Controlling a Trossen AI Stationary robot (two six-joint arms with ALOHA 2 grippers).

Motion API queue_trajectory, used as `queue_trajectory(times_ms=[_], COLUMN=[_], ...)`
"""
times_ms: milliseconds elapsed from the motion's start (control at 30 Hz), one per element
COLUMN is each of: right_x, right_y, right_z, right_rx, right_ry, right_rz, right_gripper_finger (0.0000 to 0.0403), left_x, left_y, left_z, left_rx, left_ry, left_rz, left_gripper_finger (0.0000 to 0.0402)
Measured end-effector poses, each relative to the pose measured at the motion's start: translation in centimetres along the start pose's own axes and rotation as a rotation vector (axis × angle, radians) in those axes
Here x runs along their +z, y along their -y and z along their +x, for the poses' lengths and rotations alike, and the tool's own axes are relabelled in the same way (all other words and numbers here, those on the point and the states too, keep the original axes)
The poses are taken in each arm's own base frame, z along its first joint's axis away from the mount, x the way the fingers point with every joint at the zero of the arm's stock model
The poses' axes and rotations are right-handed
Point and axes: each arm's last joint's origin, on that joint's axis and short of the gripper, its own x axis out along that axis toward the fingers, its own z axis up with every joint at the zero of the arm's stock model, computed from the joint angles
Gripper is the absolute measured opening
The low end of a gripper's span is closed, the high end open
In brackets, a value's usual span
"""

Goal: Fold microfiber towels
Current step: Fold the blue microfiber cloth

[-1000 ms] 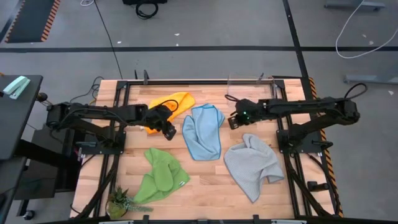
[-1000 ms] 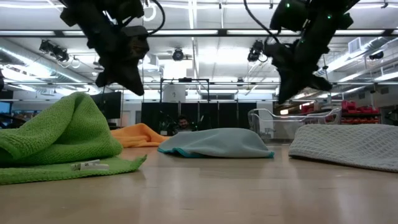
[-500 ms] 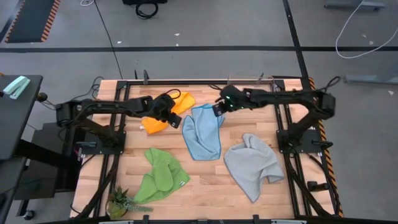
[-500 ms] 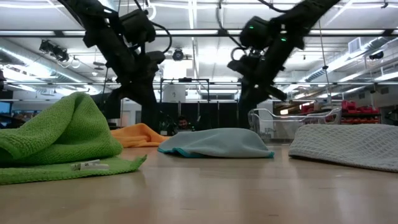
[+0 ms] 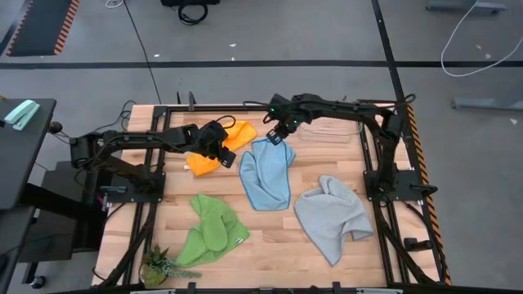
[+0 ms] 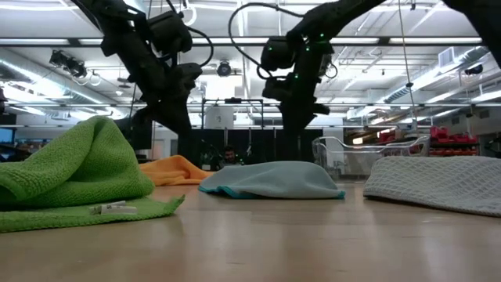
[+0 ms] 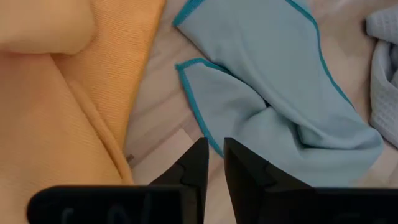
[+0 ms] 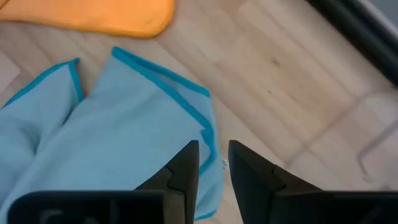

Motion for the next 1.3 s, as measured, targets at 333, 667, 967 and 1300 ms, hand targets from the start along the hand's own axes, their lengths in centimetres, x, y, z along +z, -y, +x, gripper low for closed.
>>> queue_trajectory(times_ms=[333, 667, 967, 1300], right_x=[-0.1, 0.0, 0.1, 0.0], right_y=[-0.4, 0.3, 0.2, -0.7], right_z=[3.4, 5.3, 5.9, 5.9], right_rx=[0.024, -0.018, -0.017, -0.01], right_ry=[-0.132, -0.161, -0.157, -0.133], right_rz=[-0.049, -0.046, -0.04, -0.027], right_gripper_finger=[0.0139, 0.0144, 0.014, 0.0113], left_x=[-0.8, -0.7, -0.6, -0.4], left_y=[-0.5, -0.4, -0.3, -0.2], left_z=[-2.0, -2.2, -2.2, -2.2], left_rx=[0.033, 0.024, 0.017, 0.003], left_ry=[-0.043, -0.03, -0.02, 0.0], left_rz=[-0.01, -0.012, -0.017, -0.016], left_gripper_finger=[0.006, 0.0059, 0.0063, 0.0062])
